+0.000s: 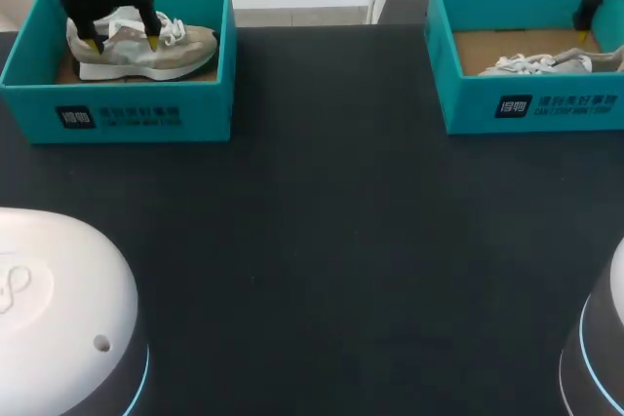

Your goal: Take the shoe out of the shoebox, open the shoe tongue, remove and reinsert the insole, then place the shoe into the shoebox

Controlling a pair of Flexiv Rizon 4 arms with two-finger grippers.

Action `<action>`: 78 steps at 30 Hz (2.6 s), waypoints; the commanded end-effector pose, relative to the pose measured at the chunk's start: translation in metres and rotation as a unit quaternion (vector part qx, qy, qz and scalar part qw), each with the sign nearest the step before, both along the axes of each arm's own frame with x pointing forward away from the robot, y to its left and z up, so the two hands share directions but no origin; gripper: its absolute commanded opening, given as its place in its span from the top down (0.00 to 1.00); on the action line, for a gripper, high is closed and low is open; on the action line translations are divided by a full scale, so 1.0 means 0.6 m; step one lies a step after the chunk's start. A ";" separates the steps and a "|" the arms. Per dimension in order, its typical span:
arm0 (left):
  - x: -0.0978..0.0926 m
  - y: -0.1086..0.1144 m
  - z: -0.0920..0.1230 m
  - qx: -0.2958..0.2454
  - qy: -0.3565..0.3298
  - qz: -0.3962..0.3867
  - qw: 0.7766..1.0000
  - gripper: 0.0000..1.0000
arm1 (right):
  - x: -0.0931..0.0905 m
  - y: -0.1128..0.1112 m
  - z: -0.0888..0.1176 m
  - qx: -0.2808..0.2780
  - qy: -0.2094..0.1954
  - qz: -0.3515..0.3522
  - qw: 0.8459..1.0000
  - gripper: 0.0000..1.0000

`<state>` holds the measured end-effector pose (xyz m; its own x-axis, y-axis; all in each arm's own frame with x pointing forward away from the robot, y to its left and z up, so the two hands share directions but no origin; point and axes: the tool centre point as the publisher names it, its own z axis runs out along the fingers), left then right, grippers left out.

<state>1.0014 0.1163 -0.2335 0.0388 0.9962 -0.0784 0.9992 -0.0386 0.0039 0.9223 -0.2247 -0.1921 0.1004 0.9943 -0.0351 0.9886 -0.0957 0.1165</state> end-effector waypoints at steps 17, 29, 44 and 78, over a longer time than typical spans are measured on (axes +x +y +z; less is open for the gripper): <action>0.115 0.093 -0.013 0.032 0.001 0.013 0.999 0.00 | 0.000 0.000 0.000 0.000 0.000 0.000 1.000 0.00; 0.156 0.163 -0.030 0.088 -0.048 0.013 0.995 0.00 | 0.000 0.000 0.000 0.000 0.000 0.000 1.000 0.00; 0.156 0.152 -0.050 0.100 -0.041 -0.012 0.994 0.00 | 0.000 0.000 0.000 0.000 0.000 0.000 1.000 0.00; 0.343 0.268 -0.172 0.103 -0.019 -0.005 0.994 0.20 | 0.000 0.000 0.000 0.000 0.000 0.000 1.000 0.00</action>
<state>1.2006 0.2757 -0.3322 0.0447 0.9903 0.1317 0.9974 -0.0516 0.0497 0.9223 -0.2247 -0.1921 0.1005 0.9943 -0.0351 0.9886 -0.0958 0.1164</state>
